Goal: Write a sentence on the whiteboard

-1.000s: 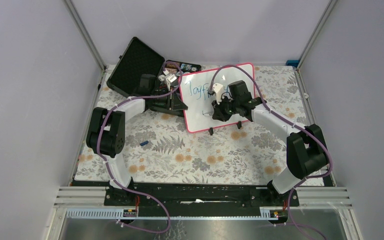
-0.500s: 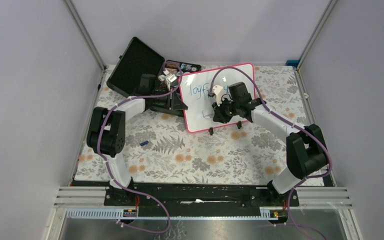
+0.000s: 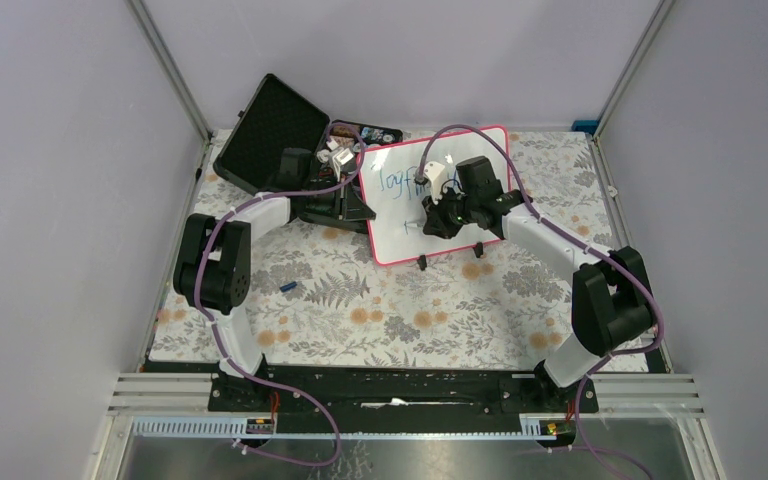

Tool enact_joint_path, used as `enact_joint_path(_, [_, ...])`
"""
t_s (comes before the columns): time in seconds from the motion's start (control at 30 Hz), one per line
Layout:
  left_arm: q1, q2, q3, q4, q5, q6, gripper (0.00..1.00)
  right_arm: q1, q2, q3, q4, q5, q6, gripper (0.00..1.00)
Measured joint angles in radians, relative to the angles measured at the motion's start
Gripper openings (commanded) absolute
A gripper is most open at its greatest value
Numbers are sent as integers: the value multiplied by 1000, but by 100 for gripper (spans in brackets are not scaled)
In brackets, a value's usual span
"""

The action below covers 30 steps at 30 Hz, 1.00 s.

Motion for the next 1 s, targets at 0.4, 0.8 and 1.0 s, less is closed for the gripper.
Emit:
enact_joint_path(0.4, [0,0,0,0,0,0,0,-14,0,2,-3,5,1,0])
enact_joint_path(0.8, [0,0,0,0,0,0,0,-31,-1,-1,-6,-9,7,0])
enact_joint_path(1.0, [0,0,2,-4,-1,1,0,-34,-5,-16,-5,-10,6,0])
